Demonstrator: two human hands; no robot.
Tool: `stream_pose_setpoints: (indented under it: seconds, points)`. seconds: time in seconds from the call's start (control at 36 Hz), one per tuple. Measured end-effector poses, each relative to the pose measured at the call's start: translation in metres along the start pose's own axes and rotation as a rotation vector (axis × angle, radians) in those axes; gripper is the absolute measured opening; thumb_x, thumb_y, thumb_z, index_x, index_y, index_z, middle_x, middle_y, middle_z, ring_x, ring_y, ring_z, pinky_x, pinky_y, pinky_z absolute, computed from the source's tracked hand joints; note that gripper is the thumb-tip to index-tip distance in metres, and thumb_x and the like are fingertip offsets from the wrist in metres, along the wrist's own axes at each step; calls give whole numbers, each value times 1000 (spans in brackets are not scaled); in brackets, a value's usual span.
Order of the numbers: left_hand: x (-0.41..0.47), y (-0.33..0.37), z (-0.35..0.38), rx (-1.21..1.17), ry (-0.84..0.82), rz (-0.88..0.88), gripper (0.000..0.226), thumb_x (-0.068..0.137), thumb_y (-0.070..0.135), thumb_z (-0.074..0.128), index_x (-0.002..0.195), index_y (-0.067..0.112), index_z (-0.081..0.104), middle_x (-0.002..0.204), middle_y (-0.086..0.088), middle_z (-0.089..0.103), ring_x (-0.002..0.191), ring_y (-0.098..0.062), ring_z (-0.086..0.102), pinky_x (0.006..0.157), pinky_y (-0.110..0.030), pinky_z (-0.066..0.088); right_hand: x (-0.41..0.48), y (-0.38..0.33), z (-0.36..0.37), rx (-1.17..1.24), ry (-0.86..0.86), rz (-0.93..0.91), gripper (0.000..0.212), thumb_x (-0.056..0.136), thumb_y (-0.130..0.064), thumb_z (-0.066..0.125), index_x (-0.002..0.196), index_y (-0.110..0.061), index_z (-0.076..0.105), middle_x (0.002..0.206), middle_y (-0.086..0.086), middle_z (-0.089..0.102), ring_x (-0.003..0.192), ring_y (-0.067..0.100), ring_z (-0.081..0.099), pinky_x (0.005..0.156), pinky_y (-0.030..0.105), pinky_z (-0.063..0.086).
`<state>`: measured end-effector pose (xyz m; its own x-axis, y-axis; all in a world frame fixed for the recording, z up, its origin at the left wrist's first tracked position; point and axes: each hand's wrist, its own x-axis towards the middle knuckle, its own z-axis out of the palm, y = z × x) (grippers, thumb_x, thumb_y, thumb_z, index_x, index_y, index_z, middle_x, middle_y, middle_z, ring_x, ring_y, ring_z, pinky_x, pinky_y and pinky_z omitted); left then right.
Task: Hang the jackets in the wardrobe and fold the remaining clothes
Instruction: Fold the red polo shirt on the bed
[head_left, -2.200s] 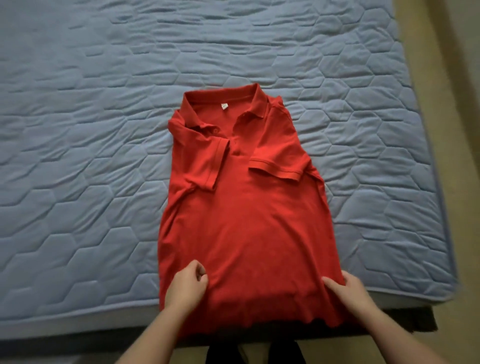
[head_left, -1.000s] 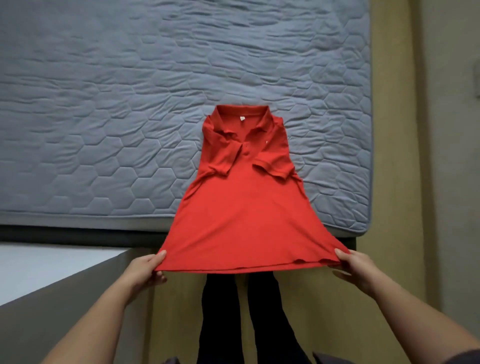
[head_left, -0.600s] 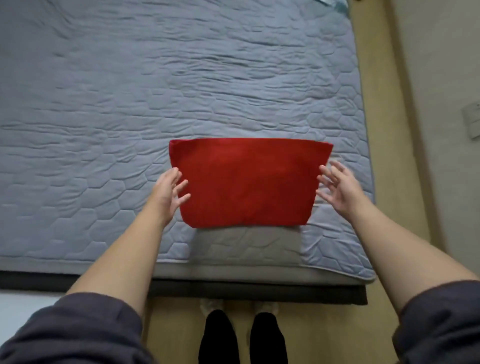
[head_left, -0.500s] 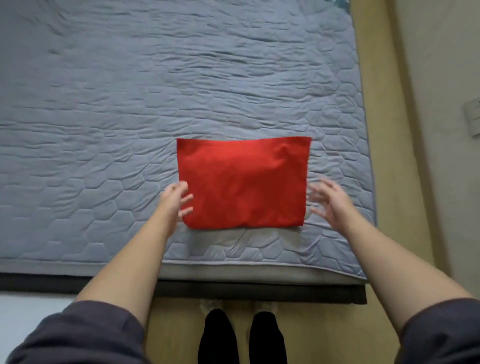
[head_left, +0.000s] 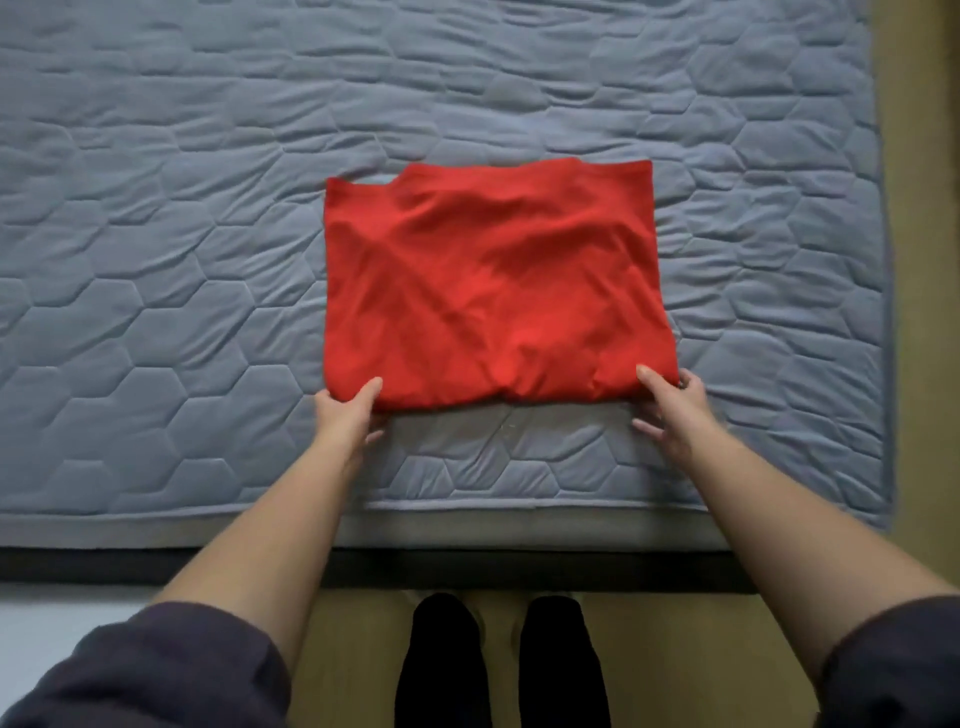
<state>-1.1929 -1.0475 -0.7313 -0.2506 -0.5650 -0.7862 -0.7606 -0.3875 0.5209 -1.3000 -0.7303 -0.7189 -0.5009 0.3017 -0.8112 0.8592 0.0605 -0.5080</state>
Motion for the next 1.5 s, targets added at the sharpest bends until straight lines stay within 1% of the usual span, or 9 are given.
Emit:
stream_pose_setpoints:
  seconds: [0.11, 0.31, 0.44, 0.64, 0.78, 0.89, 1.06, 1.31, 1.5]
  points:
    - [16, -10, 8, 182, 216, 160, 42, 82, 25, 71, 116, 3, 58, 117, -16, 64, 106, -30, 61, 91, -35, 47, 18, 6, 20, 126, 75, 4, 53, 87, -12, 67, 133, -12, 43, 133, 11, 53, 108, 22, 56, 66, 32, 52]
    - [12, -14, -12, 321, 208, 261, 34, 82, 24, 72, 108, 3, 65, 108, -15, 67, 96, -27, 62, 82, -31, 44, 12, 10, 4, 158, 202, -63, 52, 80, 0, 70, 127, -10, 48, 115, 7, 56, 93, 19, 58, 43, 16, 51]
    - [-14, -36, -46, 411, 90, 150, 39, 82, 16, 73, 115, -3, 63, 110, -22, 66, 102, -34, 63, 90, -41, 49, -25, 43, -31, -156, 270, -79, 49, 76, -7, 75, 120, -5, 54, 118, 17, 62, 98, 26, 59, 82, 30, 45]
    - [-47, -52, -66, 540, -22, -150, 43, 83, 10, 72, 120, -4, 54, 116, -23, 61, 100, -34, 59, 81, -45, 48, -69, 75, -61, -445, 279, 85, 58, 78, -7, 71, 131, -5, 47, 129, 23, 55, 116, 37, 54, 98, 39, 41]
    - [-47, 7, -46, 1022, 237, 391, 64, 86, 28, 62, 139, 3, 36, 142, -22, 38, 129, -39, 39, 102, -49, 35, -61, 36, -42, -1082, 283, -296, 76, 86, -29, 59, 150, -20, 20, 156, 16, 19, 143, 34, 19, 111, 52, 21]
    - [-37, 31, 2, 1198, 123, 844, 64, 92, 27, 51, 148, 5, 26, 155, -14, 25, 143, -27, 24, 113, -47, 20, -42, 14, 2, -1265, 145, -720, 71, 91, -30, 52, 152, -19, 18, 161, 6, 10, 148, 25, 8, 115, 50, 13]
    - [-6, 24, 64, 1427, -28, 912, 73, 98, 45, 33, 152, 7, 4, 160, -9, -4, 148, -21, -2, 118, -49, 6, -4, 17, 66, -1413, -44, -839, 69, 98, -44, 37, 153, -17, 5, 161, 1, -4, 148, 23, -4, 116, 53, 10]
    - [52, 4, 94, 1562, -7, 1028, 85, 91, 60, 23, 151, 6, -2, 159, -13, -10, 147, -25, -9, 115, -56, -1, 50, 34, 90, -1592, -7, -900, 76, 91, -59, 22, 153, -17, 6, 161, 4, -2, 148, 24, -5, 114, 60, 4]
    - [43, 46, 85, 1296, 45, 1224, 68, 84, 53, 49, 136, 11, 40, 149, -12, 32, 136, -27, 31, 105, -49, 25, 34, -16, 81, -1246, 118, -1147, 52, 81, -40, 52, 128, -18, 52, 140, 7, 45, 129, 27, 42, 101, 48, 28]
